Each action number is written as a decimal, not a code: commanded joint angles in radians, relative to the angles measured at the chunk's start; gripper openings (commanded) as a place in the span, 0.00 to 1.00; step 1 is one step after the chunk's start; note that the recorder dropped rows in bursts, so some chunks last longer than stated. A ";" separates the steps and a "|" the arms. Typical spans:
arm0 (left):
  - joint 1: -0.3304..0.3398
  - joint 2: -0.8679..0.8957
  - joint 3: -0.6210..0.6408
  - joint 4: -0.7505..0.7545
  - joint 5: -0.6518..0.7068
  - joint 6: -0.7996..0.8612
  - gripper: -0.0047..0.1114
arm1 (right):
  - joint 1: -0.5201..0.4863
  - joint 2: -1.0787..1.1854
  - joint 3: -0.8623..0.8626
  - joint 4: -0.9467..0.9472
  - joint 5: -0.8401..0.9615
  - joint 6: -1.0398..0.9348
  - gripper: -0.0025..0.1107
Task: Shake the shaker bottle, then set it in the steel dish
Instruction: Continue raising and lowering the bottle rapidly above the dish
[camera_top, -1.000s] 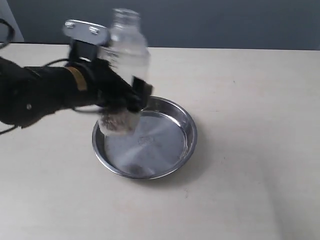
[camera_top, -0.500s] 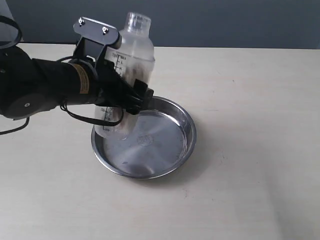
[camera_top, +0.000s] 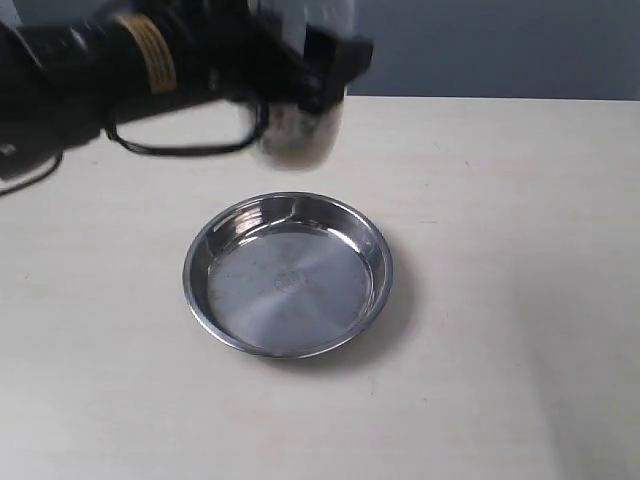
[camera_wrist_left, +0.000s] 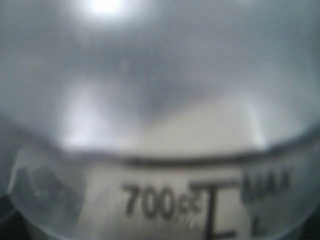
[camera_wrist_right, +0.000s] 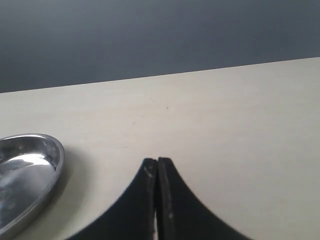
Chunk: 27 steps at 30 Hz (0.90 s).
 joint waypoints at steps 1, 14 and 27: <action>0.023 0.106 0.095 -0.003 0.054 -0.012 0.04 | 0.002 0.004 0.001 -0.003 -0.015 0.000 0.01; 0.016 0.064 0.181 -0.012 0.002 -0.005 0.04 | 0.002 0.004 0.001 -0.003 -0.020 0.000 0.01; 0.031 0.141 0.260 -0.255 -0.198 0.191 0.04 | 0.002 0.004 0.001 -0.003 -0.013 0.000 0.01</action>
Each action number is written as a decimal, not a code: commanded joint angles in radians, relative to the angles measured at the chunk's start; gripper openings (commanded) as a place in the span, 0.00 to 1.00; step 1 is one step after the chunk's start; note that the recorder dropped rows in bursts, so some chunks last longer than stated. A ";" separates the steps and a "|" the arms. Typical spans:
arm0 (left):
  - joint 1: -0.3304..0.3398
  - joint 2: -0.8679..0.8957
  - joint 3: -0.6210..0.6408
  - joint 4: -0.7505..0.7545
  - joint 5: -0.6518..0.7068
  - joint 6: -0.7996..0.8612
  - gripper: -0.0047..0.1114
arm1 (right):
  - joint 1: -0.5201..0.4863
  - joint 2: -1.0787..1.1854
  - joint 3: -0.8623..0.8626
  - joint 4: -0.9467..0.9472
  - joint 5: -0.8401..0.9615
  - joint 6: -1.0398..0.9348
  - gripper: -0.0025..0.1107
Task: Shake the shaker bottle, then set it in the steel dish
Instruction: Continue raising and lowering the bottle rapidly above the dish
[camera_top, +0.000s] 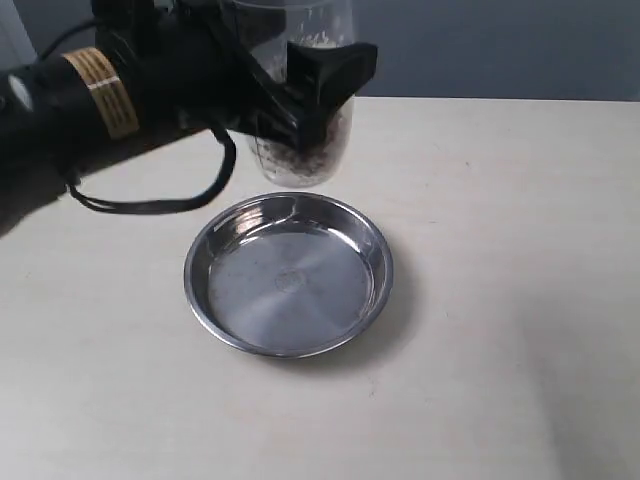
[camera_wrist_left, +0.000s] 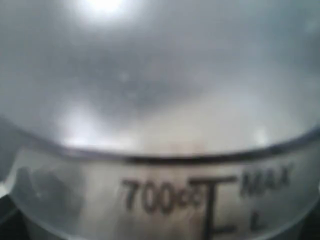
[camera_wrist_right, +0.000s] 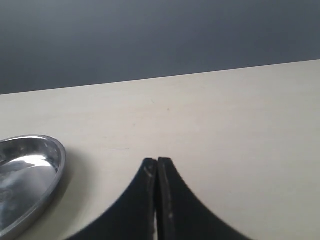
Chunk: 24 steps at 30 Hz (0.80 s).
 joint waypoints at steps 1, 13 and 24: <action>0.038 0.151 0.065 -0.187 -0.041 0.044 0.04 | 0.002 0.004 0.001 -0.003 -0.007 -0.002 0.01; 0.031 0.144 0.021 -0.101 0.058 -0.041 0.04 | 0.002 0.004 0.001 -0.003 -0.007 -0.002 0.01; 0.018 0.138 -0.012 -0.048 0.159 -0.038 0.04 | 0.002 0.004 0.001 -0.003 -0.013 -0.002 0.01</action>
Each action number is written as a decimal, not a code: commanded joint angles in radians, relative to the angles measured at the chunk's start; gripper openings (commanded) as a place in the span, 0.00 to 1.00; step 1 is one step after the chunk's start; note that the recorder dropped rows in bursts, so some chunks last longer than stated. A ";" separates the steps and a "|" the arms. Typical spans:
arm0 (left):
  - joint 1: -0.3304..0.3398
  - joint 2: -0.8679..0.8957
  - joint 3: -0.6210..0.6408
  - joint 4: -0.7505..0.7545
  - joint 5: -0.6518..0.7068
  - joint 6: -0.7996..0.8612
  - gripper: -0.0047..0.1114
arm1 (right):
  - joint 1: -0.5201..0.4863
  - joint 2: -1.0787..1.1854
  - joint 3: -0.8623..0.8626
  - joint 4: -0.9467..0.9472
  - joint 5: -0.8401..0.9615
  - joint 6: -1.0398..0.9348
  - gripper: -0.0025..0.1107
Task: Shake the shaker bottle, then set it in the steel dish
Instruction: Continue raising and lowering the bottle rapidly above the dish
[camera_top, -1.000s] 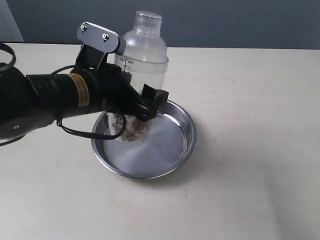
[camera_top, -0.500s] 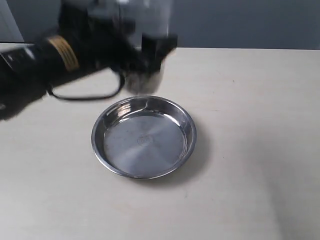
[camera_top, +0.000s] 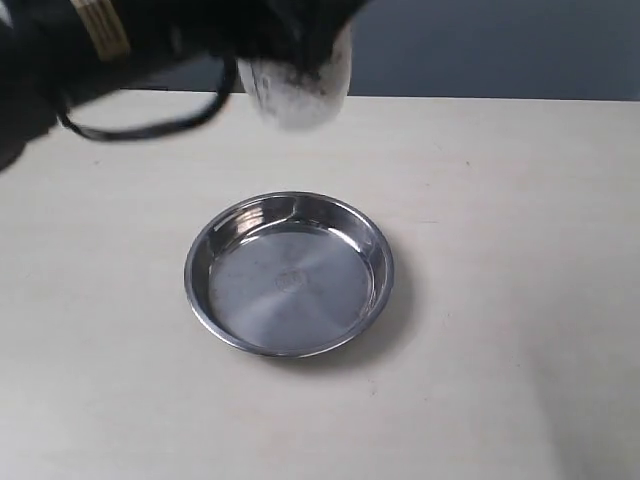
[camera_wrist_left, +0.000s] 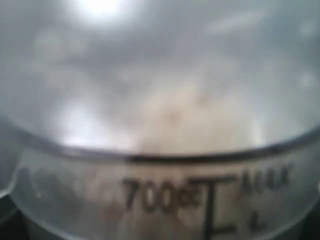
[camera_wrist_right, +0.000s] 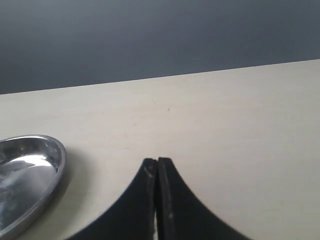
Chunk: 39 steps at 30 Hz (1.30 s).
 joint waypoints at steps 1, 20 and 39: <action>0.016 0.129 0.096 -0.057 0.004 -0.021 0.04 | 0.002 0.004 0.001 -0.003 -0.015 -0.002 0.01; 0.033 0.222 0.144 -0.114 0.014 -0.011 0.04 | 0.002 0.004 0.001 -0.003 -0.011 -0.002 0.01; 0.027 -0.012 0.027 -0.057 -0.085 0.069 0.04 | 0.002 0.004 0.001 -0.003 -0.017 -0.002 0.01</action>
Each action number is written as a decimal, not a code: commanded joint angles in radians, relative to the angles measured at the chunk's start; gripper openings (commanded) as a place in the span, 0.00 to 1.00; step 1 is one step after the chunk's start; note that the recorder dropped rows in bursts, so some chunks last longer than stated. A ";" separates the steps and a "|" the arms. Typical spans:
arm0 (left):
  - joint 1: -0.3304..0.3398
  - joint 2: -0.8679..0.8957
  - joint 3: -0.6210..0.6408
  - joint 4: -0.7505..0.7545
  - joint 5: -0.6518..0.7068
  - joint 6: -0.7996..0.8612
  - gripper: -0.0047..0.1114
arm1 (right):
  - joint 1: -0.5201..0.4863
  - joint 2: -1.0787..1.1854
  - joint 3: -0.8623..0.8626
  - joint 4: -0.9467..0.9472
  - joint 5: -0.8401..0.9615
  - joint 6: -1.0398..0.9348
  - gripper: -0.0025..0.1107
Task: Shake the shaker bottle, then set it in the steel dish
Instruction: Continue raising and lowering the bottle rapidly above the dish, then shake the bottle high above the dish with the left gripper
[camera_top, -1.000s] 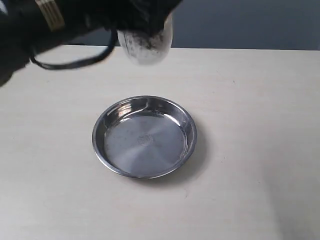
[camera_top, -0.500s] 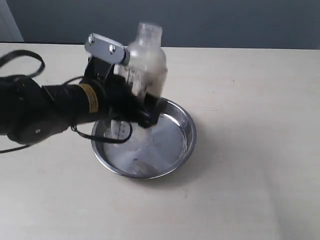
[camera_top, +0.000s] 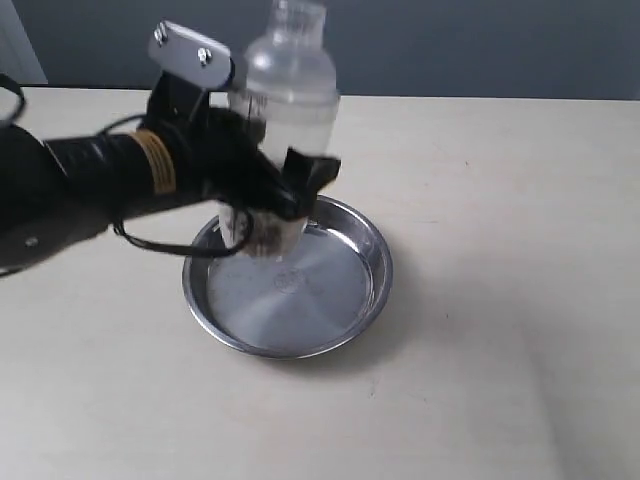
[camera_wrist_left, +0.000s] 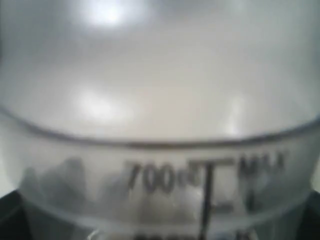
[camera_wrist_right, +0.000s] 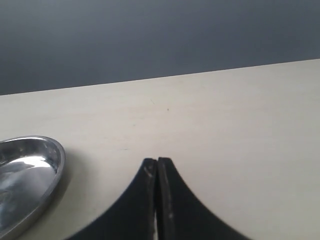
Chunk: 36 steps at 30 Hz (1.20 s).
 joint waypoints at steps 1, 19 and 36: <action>-0.001 -0.076 -0.068 -0.054 -0.070 0.056 0.04 | 0.002 0.004 0.001 -0.003 -0.015 -0.002 0.01; -0.001 0.068 0.066 -0.231 -0.128 0.075 0.04 | 0.002 0.004 0.001 -0.003 -0.008 -0.002 0.01; -0.021 -0.117 -0.128 -0.085 -0.123 0.106 0.04 | 0.002 0.004 0.001 -0.003 -0.013 -0.002 0.01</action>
